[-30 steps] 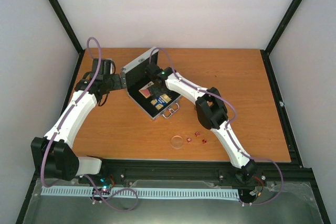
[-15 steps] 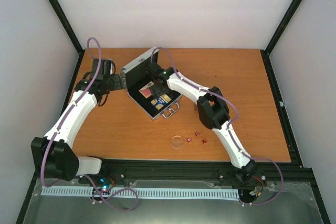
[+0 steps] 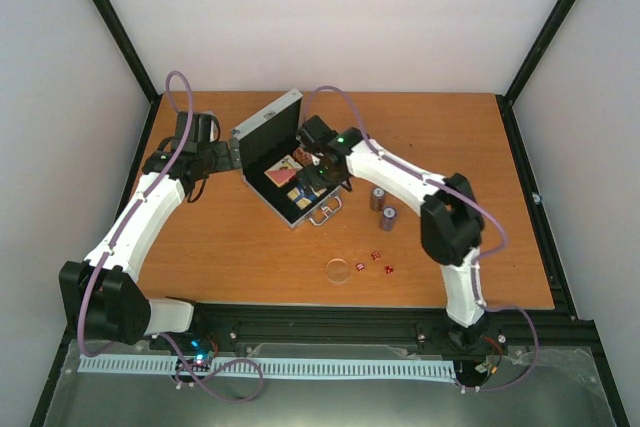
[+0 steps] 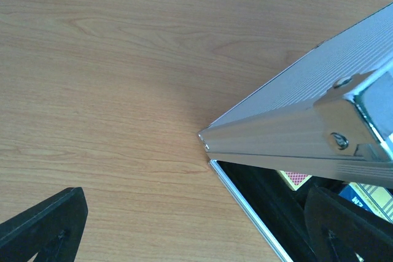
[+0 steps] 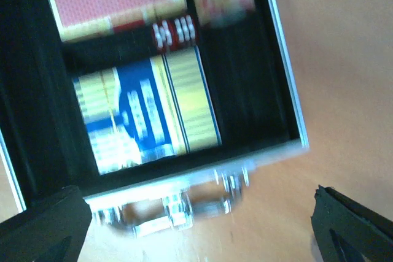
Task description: Pack up texas hold em set
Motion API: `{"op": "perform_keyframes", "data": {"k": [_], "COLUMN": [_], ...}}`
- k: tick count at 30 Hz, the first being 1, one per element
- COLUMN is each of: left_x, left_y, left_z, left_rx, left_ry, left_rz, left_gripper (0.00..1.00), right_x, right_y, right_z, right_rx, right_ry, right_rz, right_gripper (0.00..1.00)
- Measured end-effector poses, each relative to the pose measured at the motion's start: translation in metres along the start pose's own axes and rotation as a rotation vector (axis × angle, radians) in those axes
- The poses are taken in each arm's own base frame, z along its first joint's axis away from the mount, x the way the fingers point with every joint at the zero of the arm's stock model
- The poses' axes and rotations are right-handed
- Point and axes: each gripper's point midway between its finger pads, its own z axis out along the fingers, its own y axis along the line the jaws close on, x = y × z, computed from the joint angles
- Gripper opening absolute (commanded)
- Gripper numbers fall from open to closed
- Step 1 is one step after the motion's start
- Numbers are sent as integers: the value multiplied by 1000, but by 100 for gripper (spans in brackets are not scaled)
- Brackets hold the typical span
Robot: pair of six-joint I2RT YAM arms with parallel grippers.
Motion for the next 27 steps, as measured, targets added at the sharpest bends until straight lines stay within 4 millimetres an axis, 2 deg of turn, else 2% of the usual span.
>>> {"op": "perform_keyframes", "data": {"k": [2,6,9,12,17,19,21,27], "left_x": [0,1,1,2,5,5,5,5], "left_y": [0,-1,-1,-1,-1,-1,-1,-1], "left_z": [0,1,2,4,8,9,9,9], "left_rx": [2,5,6,5,1,0,0,-1], "left_ry": [0,4,6,11,25,28,28,28], "left_rz": [0,0,0,1,4,4,4,4], "left_gripper": [100,100,100,100,100,100,100,100], "right_x": [26,91,137,178,228,245,249,241], "right_y": [-5,-21,-32,-39,-45,-45,-45,-38], "right_z": [-15,-41,-54,-56,-41,-34,-32,-22], "right_rx": [1,24,43,60,79,82,78,46], "right_ry": [24,95,142,201,298,333,340,319], "right_rz": [14,62,105,141,194,210,213,219], "right_gripper": [100,99,95,88,84,79,74,66]}}
